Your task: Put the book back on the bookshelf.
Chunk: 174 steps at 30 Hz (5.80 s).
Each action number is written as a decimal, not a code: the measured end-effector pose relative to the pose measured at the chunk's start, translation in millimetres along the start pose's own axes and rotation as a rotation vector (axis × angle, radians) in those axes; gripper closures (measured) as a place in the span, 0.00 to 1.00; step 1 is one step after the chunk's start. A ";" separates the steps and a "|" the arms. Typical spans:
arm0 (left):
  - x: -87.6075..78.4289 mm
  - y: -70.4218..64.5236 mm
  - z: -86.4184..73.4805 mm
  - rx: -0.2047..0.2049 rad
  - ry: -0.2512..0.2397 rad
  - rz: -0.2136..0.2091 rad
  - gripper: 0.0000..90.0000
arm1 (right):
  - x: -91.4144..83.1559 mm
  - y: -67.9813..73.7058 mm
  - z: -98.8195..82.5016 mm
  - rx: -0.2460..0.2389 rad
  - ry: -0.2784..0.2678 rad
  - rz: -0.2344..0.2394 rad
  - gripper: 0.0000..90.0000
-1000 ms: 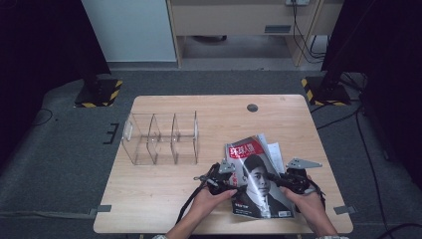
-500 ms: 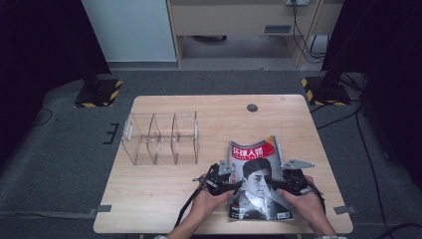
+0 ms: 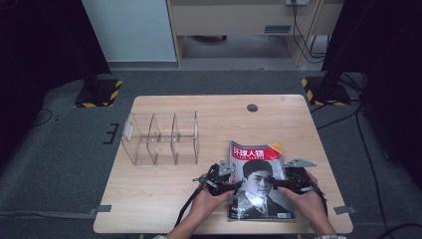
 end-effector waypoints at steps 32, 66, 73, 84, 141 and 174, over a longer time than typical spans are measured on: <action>-3.7 8.0 22.4 -0.029 0.004 -0.070 0.42 | 5.3 5.2 2.4 -0.043 -0.058 0.052 0.43; 3.5 23.1 54.0 0.015 0.055 -0.099 0.65 | 12.6 2.5 9.1 -0.050 -0.065 0.055 0.42; 3.5 29.8 65.9 -0.015 0.025 -0.096 0.59 | 12.8 2.5 9.1 -0.060 -0.068 0.060 0.43; 14.6 41.8 84.1 -0.027 0.056 -0.111 0.54 | 12.7 2.4 9.1 -0.059 -0.067 0.061 0.43; 14.3 17.4 134.7 0.032 -0.007 -0.144 0.94 | -8.4 -40.3 12.8 0.088 -0.121 -0.095 0.39; -34.6 43.0 149.5 -0.005 -0.124 -0.102 0.96 | 2.3 -36.4 4.3 0.040 -0.063 -0.135 0.28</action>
Point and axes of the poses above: each handheld gripper's, and its own axes: x roughly forward along the jaws, z roughly out of its top, y roughly to its left, the point moved 4 cm from there along x, roughly forward along the jaws, and after that the axes turned 6 degrees about x, right-handed, at the moved point
